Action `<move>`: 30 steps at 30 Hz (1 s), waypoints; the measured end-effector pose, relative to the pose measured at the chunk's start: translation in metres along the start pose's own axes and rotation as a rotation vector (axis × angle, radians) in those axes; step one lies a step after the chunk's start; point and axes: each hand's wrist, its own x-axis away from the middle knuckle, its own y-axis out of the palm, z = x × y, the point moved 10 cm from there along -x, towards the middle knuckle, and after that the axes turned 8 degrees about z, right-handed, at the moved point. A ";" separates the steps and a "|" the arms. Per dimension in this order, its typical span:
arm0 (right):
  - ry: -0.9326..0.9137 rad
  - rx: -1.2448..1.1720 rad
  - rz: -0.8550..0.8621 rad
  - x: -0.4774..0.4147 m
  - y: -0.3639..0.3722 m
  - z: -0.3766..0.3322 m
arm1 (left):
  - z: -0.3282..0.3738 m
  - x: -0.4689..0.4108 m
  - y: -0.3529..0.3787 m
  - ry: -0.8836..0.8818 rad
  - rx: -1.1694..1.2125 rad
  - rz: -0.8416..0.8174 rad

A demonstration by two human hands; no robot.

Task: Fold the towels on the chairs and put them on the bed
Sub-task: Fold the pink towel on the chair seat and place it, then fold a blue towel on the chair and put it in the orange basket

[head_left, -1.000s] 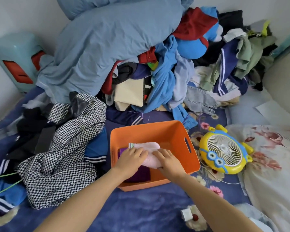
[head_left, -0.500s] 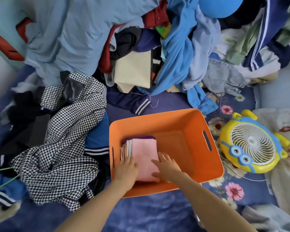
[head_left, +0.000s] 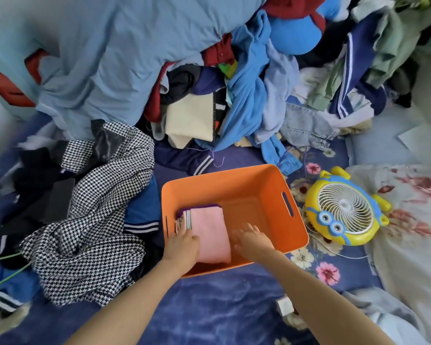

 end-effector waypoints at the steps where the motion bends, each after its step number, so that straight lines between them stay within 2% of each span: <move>1: 0.001 0.003 0.021 0.008 -0.008 -0.001 | -0.002 0.005 -0.007 -0.008 0.002 0.018; 11: 0.021 0.056 0.220 0.107 -0.068 -0.015 | -0.005 0.063 -0.092 0.023 -0.050 0.229; 17: 0.059 0.093 0.338 0.176 -0.081 -0.014 | 0.018 0.100 -0.133 0.119 -0.059 0.315; 22: 0.167 0.053 0.419 0.235 -0.077 0.006 | 0.061 0.122 -0.164 0.267 -0.048 0.393; 30: 0.412 -0.038 0.487 0.355 -0.028 0.074 | 0.183 0.164 -0.176 0.565 -0.093 0.450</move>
